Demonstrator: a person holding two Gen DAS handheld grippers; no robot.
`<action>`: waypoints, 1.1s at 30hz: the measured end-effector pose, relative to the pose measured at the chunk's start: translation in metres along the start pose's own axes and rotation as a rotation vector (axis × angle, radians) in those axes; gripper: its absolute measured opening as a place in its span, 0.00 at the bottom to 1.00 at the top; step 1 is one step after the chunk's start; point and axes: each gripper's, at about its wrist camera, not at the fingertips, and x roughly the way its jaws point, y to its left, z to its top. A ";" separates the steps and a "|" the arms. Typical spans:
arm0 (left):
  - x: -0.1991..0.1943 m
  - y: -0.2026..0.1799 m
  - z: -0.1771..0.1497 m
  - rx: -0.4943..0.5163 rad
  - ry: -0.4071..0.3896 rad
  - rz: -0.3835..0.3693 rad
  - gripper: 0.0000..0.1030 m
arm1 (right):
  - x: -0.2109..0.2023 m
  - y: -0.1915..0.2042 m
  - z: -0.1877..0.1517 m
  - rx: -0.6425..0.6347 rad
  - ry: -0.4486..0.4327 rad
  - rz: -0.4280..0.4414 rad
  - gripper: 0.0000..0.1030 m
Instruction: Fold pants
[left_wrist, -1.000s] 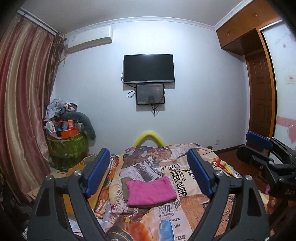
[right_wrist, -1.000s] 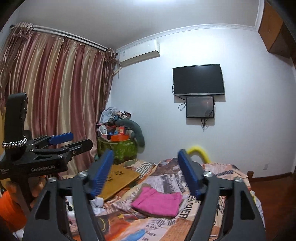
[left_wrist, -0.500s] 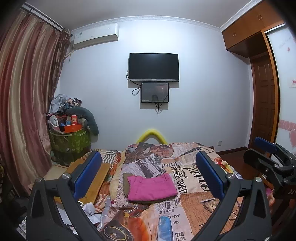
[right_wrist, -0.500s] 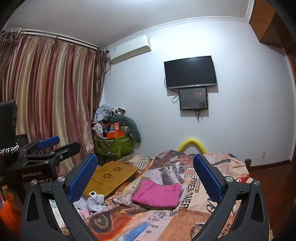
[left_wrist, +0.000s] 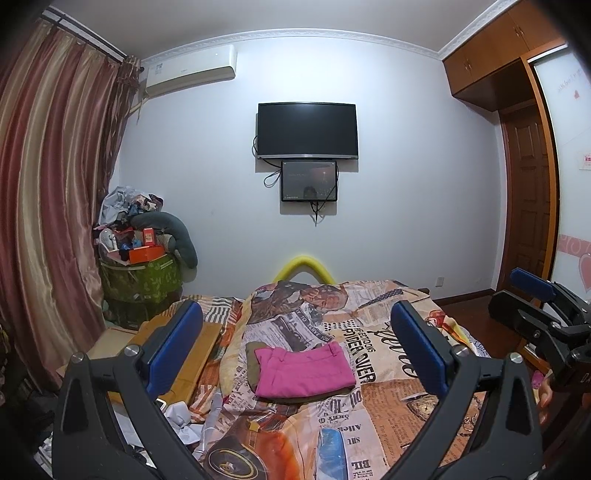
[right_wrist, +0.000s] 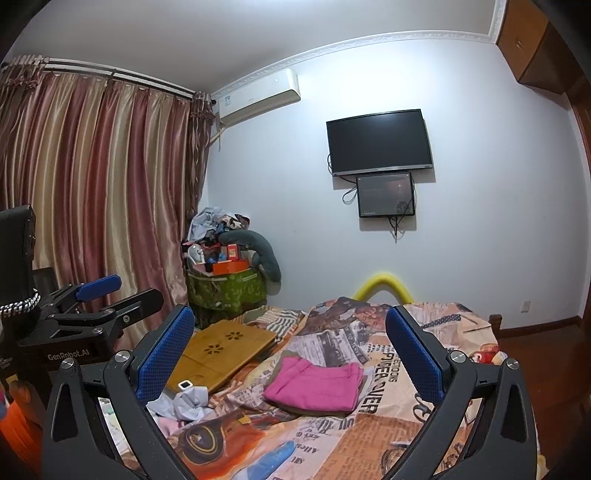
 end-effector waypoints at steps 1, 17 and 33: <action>0.000 0.000 0.000 -0.001 0.001 -0.001 1.00 | -0.001 0.000 0.000 0.001 0.000 0.000 1.00; 0.006 0.000 -0.002 -0.014 0.024 -0.018 1.00 | -0.003 0.001 0.000 0.006 0.002 -0.005 1.00; 0.012 0.005 -0.004 -0.044 0.044 -0.044 1.00 | -0.004 0.004 -0.002 0.022 0.009 -0.015 1.00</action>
